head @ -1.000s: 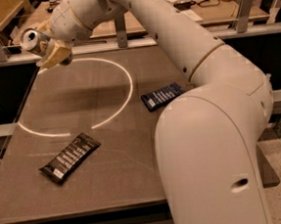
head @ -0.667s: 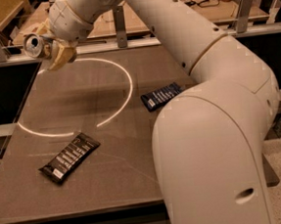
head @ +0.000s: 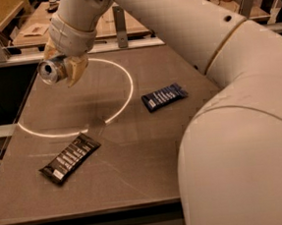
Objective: Knock coke can over
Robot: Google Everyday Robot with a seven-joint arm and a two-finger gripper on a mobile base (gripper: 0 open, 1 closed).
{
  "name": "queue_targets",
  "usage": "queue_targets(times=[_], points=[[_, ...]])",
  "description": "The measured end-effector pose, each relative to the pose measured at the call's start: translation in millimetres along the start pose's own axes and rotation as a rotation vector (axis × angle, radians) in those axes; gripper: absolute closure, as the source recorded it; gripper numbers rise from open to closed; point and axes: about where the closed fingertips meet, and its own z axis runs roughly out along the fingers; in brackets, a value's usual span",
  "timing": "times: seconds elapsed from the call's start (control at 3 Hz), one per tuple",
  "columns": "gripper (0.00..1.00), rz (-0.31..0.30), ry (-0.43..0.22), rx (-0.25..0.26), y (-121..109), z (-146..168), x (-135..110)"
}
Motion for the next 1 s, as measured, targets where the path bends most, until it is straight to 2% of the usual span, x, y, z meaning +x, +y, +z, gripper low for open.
queue_targets(times=[0.33,0.67,1.0], points=[[1.0,-0.051,0.077,-0.074,27,12,-12],[1.0,-0.017,0.145,-0.095,46,22,-22],[1.0,0.061,0.197,-0.076,56,34,-29]])
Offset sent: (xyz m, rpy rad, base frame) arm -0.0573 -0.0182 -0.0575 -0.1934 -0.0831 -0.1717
